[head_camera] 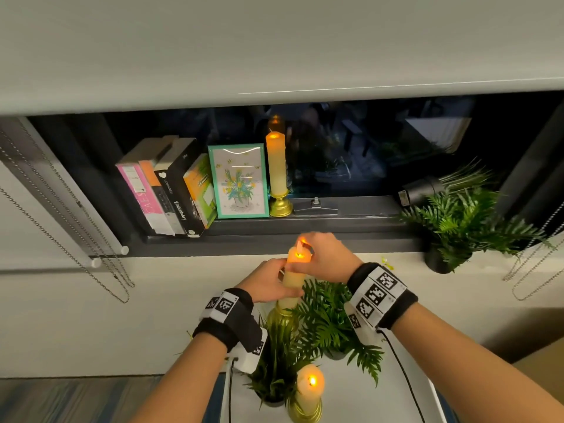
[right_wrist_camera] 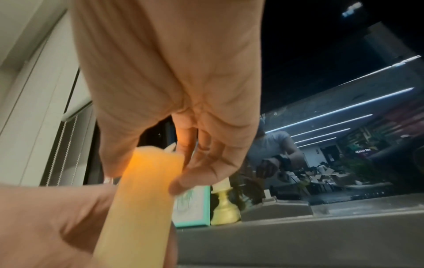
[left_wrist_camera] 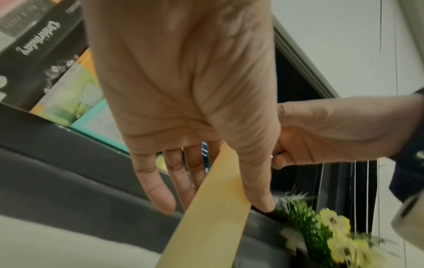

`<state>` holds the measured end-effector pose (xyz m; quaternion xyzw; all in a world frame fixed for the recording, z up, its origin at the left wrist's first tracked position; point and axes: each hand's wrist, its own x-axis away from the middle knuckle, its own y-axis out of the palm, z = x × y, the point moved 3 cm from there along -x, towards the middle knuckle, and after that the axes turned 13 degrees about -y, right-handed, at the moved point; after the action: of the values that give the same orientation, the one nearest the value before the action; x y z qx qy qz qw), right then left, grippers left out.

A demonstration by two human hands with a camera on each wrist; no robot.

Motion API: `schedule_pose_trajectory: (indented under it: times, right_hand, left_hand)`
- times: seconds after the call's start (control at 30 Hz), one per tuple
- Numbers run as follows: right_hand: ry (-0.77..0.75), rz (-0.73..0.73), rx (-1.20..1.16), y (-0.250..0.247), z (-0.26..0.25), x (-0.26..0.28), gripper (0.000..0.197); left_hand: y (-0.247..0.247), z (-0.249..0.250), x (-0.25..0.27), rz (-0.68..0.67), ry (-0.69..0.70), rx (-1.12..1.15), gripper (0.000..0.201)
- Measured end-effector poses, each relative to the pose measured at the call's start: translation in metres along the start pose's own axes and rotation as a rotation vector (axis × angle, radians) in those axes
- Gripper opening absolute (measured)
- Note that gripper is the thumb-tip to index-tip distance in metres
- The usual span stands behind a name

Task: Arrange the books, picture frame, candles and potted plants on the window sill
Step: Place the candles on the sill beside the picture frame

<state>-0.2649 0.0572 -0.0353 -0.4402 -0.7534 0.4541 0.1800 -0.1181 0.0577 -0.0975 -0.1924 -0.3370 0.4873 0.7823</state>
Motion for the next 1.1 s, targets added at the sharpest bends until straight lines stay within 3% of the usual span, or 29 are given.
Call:
schedule_pose_trajectory:
  times: [0.2,0.37,0.47,0.67,0.83,0.97,1.1]
  right_hand:
    - [-0.058,0.307,-0.243,-0.035,-0.005,-0.012,0.038]
    - [-0.099,0.165,-0.458,-0.036,-0.004,-0.013,0.047]
    - [-0.167,0.151,-0.472,-0.030,-0.005,-0.018,0.050]
    - [-0.074,0.362,-0.417,-0.039,0.017,-0.026,0.045]
    - [0.171,0.568,-0.214,-0.083,0.077,-0.027,0.051]
    - [0.379,0.567,-0.036,-0.108,0.122,-0.027,0.046]
    - [0.467,0.515,-0.023,-0.110,0.143,-0.035,0.049]
  left_hand:
    - [-0.045,0.033,0.012,0.224,0.099,0.098,0.054]
    - [-0.081,0.071,0.024,0.531,0.187,0.207,0.040]
    - [-0.085,0.088,0.026,0.624,0.248,0.198,0.044]
    - [-0.078,0.076,0.012,0.576,0.259,0.221,0.063]
    - [-0.068,0.026,-0.006,0.494,0.050,0.078,0.051]
    - [-0.062,0.016,-0.018,0.451,-0.004,0.013,0.050]
    - [-0.060,0.031,-0.033,0.429,0.033,-0.020,0.047]
